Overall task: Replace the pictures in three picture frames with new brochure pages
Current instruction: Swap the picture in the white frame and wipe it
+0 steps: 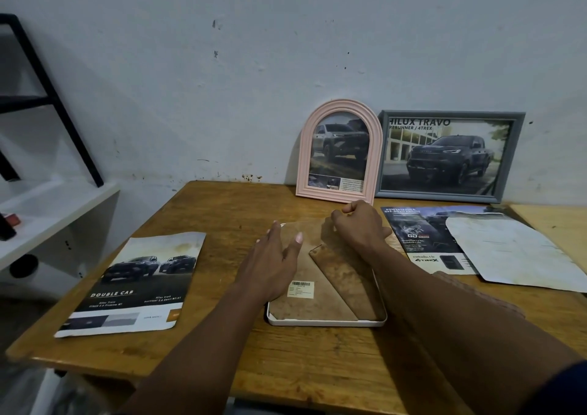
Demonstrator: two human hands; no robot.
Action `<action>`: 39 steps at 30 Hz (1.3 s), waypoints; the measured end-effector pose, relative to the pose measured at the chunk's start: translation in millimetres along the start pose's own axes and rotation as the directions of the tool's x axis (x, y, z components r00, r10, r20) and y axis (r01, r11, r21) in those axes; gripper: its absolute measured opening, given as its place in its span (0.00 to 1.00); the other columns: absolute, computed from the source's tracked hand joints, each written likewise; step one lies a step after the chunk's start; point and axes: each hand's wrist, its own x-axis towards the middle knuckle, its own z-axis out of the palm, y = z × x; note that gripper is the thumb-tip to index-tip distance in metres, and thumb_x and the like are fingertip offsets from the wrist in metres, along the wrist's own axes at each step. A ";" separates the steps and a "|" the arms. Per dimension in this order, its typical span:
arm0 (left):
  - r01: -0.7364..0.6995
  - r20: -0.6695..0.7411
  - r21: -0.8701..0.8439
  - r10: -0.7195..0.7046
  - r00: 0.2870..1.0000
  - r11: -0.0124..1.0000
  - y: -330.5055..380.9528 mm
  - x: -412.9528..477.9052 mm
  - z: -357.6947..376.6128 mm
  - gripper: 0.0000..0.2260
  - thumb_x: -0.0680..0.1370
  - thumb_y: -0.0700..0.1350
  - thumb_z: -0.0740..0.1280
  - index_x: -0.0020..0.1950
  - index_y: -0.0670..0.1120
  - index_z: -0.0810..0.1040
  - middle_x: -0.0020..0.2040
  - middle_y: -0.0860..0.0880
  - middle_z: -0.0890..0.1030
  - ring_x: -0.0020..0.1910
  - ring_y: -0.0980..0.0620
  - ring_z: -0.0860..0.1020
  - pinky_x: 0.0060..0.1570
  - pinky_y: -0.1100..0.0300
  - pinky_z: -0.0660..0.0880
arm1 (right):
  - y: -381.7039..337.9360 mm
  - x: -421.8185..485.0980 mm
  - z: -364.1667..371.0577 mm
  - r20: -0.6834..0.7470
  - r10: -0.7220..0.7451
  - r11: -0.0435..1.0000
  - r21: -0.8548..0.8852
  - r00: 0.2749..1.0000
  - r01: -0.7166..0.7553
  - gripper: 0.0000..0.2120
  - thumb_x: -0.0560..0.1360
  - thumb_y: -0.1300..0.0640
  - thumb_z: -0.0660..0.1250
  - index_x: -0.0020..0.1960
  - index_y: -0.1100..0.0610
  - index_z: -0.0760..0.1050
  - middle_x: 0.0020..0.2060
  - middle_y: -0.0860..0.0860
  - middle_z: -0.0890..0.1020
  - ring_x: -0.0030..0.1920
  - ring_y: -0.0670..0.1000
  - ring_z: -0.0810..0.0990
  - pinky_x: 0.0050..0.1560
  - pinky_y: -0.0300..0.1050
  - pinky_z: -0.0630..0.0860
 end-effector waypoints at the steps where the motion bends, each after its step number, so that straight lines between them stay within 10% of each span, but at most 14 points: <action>1: 0.001 -0.001 -0.006 -0.001 1.000 1.000 -0.7 0.3 0.1 0.39 0.78 0.73 0.45 0.83 0.52 0.48 0.83 0.48 0.56 0.81 0.42 0.55 0.77 0.42 0.58 | -1.0 0.0 -1.6 -0.018 -0.021 1.000 0.020 1.000 0.021 0.08 0.70 0.46 0.66 0.46 0.49 0.76 0.47 0.49 0.81 0.54 0.55 0.75 0.59 0.54 0.66; 7: -0.040 -0.027 -0.020 0.039 0.999 0.999 -3.0 1.5 1.0 0.40 0.77 0.74 0.46 0.83 0.53 0.47 0.83 0.49 0.56 0.80 0.44 0.57 0.76 0.42 0.60 | -2.5 -4.6 -6.4 -0.103 -0.123 0.992 0.016 0.987 0.125 0.07 0.70 0.51 0.65 0.37 0.52 0.79 0.37 0.47 0.81 0.45 0.52 0.78 0.53 0.52 0.73; 17: -0.166 -0.184 -0.092 0.147 0.972 0.982 -8.7 3.6 2.5 0.34 0.81 0.65 0.57 0.83 0.56 0.50 0.82 0.51 0.56 0.79 0.48 0.58 0.74 0.43 0.64 | -7.8 -3.2 -11.1 -0.150 -0.080 0.957 0.265 0.985 0.118 0.06 0.75 0.56 0.69 0.51 0.54 0.78 0.41 0.47 0.80 0.44 0.47 0.79 0.50 0.50 0.80; 24: -0.140 -0.273 -0.111 0.106 0.956 0.984 -8.5 6.0 0.7 0.30 0.81 0.59 0.63 0.81 0.52 0.59 0.78 0.50 0.65 0.76 0.48 0.64 0.71 0.46 0.67 | -8.7 -9.4 -22.3 0.077 0.140 0.854 0.495 0.987 -0.160 0.10 0.73 0.59 0.70 0.53 0.60 0.81 0.45 0.57 0.83 0.44 0.52 0.80 0.43 0.47 0.79; 33: -0.153 -0.340 -0.166 0.089 0.936 0.974 -5.2 2.8 -4.5 0.23 0.81 0.54 0.65 0.75 0.51 0.70 0.71 0.51 0.73 0.69 0.49 0.72 0.65 0.46 0.73 | -10.5 -30.7 -34.8 0.284 -0.061 0.903 0.424 0.957 -0.069 0.18 0.81 0.60 0.63 0.69 0.50 0.73 0.53 0.52 0.81 0.50 0.52 0.82 0.46 0.45 0.80; 39: -0.234 -0.354 -0.229 0.143 0.924 0.945 30.1 7.6 -18.9 0.22 0.79 0.54 0.67 0.72 0.51 0.75 0.73 0.52 0.73 0.71 0.50 0.72 0.69 0.49 0.71 | -21.4 -23.4 -80.7 0.167 -0.010 0.851 0.520 0.986 -0.079 0.15 0.79 0.59 0.69 0.64 0.53 0.72 0.50 0.56 0.82 0.43 0.53 0.83 0.33 0.45 0.81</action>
